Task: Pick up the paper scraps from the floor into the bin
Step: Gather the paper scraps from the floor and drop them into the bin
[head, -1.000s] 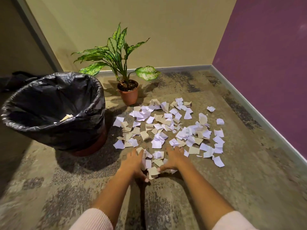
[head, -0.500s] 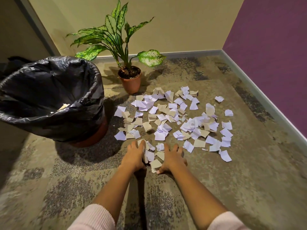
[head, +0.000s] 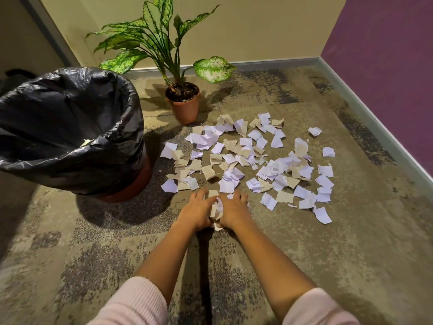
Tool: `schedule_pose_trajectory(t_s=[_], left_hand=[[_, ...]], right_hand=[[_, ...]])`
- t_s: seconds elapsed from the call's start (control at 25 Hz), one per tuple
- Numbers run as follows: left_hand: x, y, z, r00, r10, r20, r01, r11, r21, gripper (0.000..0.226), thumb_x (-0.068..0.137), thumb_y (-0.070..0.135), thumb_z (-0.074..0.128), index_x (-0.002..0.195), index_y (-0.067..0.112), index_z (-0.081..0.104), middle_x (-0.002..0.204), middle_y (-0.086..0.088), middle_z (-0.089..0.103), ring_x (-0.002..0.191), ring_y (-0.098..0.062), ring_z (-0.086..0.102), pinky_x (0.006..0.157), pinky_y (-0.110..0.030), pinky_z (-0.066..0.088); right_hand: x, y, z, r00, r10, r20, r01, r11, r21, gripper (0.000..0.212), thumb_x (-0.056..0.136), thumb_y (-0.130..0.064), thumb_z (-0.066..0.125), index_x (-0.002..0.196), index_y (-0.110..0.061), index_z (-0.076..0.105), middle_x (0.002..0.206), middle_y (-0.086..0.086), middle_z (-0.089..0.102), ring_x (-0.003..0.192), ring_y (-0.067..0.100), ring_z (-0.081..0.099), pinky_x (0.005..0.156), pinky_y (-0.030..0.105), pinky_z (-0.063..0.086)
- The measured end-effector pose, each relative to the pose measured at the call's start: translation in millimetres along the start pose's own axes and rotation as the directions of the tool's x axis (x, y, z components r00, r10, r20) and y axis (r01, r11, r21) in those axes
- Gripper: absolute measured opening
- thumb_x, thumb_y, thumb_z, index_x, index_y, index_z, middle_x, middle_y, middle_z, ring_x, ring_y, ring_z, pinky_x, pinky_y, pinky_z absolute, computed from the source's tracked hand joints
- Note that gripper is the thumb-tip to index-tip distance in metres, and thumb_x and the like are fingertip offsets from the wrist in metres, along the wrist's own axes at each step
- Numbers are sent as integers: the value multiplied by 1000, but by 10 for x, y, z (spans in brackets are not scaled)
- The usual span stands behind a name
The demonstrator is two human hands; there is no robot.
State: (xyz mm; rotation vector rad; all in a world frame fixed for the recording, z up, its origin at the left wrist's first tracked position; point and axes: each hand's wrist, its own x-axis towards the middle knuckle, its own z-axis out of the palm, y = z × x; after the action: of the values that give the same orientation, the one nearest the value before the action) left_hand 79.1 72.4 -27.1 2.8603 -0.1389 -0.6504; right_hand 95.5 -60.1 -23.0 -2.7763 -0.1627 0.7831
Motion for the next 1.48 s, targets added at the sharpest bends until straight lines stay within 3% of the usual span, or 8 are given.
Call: schedule_pose_trajectory(t_s=[0.2,0.44,0.6,0.76,0.92,1.16,1.28,1.48], left_hand=[[-24,38,12,996,-5,-90,0,998,-57,54,82,19,70,133,28,56,147,-1,34,132,-27,32,105,-42,42],[-31,59,24,991,6,-132,-17,997,-78,37,83,14,63,119,19,66,139,1,47,123,-28,41,100,-38,44],[-13,2,28,975,-45,-217,3,982,-188,19,80,22,71,96,15,73,122,3,61,107,-25,58,84,-35,50],[-105,22,-125,960,-97,-263,20,960,-280,5,77,10,67,81,9,67,93,-4,64,88,-25,60,66,-32,43],[-176,32,-275,940,-137,-313,49,960,-274,22,80,17,69,64,13,54,74,-1,56,74,-23,55,55,-30,34],[-232,79,-616,932,-72,-356,-7,976,-217,8,72,3,61,71,8,56,83,-7,58,77,-26,55,54,-33,36],[-278,121,-851,920,-46,-390,-20,986,-165,17,71,-1,56,64,7,43,81,-11,54,78,-29,52,57,-40,41],[-410,146,-1310,885,-17,-466,-60,987,-150,23,77,2,58,68,12,40,86,-10,52,89,-30,53,64,-35,38]], right_hand=[[-29,89,-31,996,-57,-63,57,998,10,59,87,-17,64,140,-30,43,148,15,25,135,37,24,103,45,38],[-40,133,-26,996,-58,-62,59,998,13,41,89,-15,59,130,-22,58,134,13,45,130,38,36,104,42,37],[-76,171,-78,994,-34,-102,43,996,81,41,84,-16,66,122,-29,64,116,9,58,113,33,53,93,39,46],[-124,263,-166,993,-9,-114,26,988,149,40,79,-9,70,114,-31,69,115,11,62,112,33,54,91,37,47],[-170,236,-327,986,-9,-164,37,986,165,43,78,-8,71,116,-27,69,116,12,61,110,33,56,90,37,49],[-242,94,-650,971,-25,-240,62,987,149,45,84,-5,65,125,-24,64,124,14,60,116,33,54,94,37,48],[-294,-35,-838,964,-21,-265,71,981,183,40,80,-6,69,115,-25,69,116,12,63,110,33,58,87,35,51],[-379,-306,-1177,943,-46,-329,105,981,165,34,79,-6,69,107,-26,71,108,11,62,104,33,59,81,35,53]])
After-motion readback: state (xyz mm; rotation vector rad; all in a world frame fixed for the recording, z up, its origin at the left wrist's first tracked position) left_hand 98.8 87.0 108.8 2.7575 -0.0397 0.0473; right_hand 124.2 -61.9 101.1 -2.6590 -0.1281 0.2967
